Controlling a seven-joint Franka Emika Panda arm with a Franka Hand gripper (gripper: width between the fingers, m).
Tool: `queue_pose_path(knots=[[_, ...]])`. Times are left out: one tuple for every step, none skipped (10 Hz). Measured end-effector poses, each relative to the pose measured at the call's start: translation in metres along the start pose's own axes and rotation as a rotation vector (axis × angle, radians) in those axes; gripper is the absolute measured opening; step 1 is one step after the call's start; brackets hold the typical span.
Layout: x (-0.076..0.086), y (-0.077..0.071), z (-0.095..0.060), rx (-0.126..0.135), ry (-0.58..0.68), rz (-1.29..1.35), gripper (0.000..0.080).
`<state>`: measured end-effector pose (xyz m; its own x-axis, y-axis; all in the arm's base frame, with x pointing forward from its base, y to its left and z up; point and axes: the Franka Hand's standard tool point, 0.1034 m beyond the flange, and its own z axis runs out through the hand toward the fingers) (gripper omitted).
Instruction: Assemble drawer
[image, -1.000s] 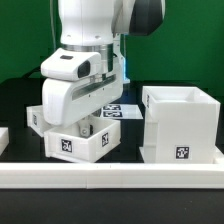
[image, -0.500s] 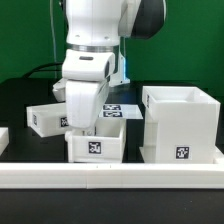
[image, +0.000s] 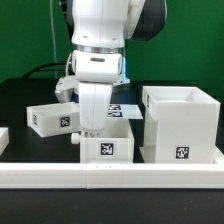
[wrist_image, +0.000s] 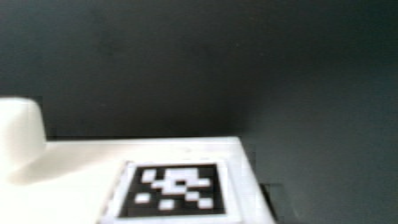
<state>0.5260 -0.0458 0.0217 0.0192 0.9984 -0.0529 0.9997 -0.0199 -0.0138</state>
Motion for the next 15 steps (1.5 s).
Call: queue_pose_path(knots=[[0.002, 0.001, 0.002, 0.039, -0.001, -0.005, 0.0042], [0.007, 0.009, 0.003, 0.033, -0.002, -0.019, 0.0042], [0.012, 0.012, 0.004, 0.031, 0.0, -0.029, 0.0042], [0.012, 0.011, 0.004, 0.032, 0.0, -0.023, 0.0042], [0.011, 0.011, 0.005, 0.033, 0.0, -0.021, 0.0042], [0.011, 0.01, 0.006, 0.035, 0.0, -0.021, 0.0042], [0.011, 0.01, 0.006, 0.035, 0.0, -0.021, 0.0042], [0.013, 0.009, 0.007, 0.037, 0.002, -0.021, 0.0042], [0.016, 0.009, 0.009, 0.039, 0.004, -0.023, 0.0042], [0.018, 0.009, 0.01, 0.037, 0.006, -0.027, 0.0042], [0.019, 0.01, 0.011, 0.02, 0.008, -0.029, 0.0042], [0.019, 0.01, 0.012, -0.003, 0.011, -0.027, 0.0042], [0.019, 0.009, 0.013, -0.011, 0.012, -0.026, 0.0042], [0.02, 0.01, 0.013, -0.025, 0.015, -0.021, 0.0042], [0.023, 0.008, 0.013, -0.047, 0.019, -0.019, 0.0042]])
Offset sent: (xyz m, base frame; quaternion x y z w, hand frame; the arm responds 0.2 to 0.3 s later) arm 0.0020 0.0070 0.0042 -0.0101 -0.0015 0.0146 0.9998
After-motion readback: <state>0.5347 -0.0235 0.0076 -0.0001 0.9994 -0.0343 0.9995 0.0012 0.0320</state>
